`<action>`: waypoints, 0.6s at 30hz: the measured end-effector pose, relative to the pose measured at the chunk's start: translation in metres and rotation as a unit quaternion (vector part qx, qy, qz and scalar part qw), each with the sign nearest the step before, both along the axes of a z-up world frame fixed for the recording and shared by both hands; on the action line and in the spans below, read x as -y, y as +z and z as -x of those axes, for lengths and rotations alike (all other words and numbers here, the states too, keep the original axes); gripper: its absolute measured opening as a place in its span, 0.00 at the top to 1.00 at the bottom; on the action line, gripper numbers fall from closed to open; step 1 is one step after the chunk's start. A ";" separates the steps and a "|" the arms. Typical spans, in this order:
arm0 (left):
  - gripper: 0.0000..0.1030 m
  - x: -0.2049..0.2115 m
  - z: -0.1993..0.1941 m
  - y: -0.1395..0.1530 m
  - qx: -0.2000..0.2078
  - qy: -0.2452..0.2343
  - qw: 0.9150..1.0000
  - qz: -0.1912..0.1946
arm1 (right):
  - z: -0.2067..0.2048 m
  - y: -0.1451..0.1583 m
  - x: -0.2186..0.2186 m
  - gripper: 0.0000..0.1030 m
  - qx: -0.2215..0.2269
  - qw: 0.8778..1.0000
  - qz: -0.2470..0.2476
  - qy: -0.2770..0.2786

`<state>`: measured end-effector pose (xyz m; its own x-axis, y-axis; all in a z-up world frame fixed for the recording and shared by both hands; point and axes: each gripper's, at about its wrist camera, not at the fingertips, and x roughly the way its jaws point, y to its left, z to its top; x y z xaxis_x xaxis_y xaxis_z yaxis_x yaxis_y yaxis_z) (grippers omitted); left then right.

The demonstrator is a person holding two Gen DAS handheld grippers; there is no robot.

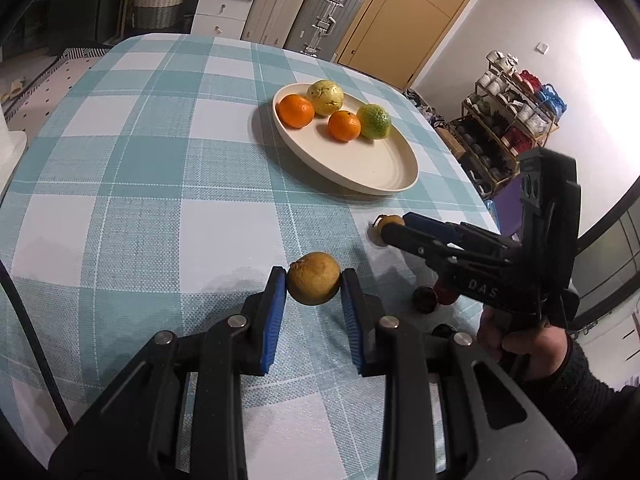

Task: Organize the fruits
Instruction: 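Grasp another small brown fruit with the right tool while the left tool holds its fruit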

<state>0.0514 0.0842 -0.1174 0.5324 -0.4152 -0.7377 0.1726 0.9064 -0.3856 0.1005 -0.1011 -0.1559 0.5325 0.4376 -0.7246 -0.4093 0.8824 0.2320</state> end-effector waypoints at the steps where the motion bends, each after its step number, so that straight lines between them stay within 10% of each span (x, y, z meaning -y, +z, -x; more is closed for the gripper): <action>1: 0.76 0.000 0.000 0.000 -0.001 -0.001 1.000 -0.001 | -0.001 -0.001 0.000 0.54 -0.002 1.000 0.000 0.000; 18: 0.76 0.005 -0.020 0.013 0.010 0.000 1.000 -0.013 | -0.004 -0.008 0.005 0.74 -0.021 0.999 -0.031 0.020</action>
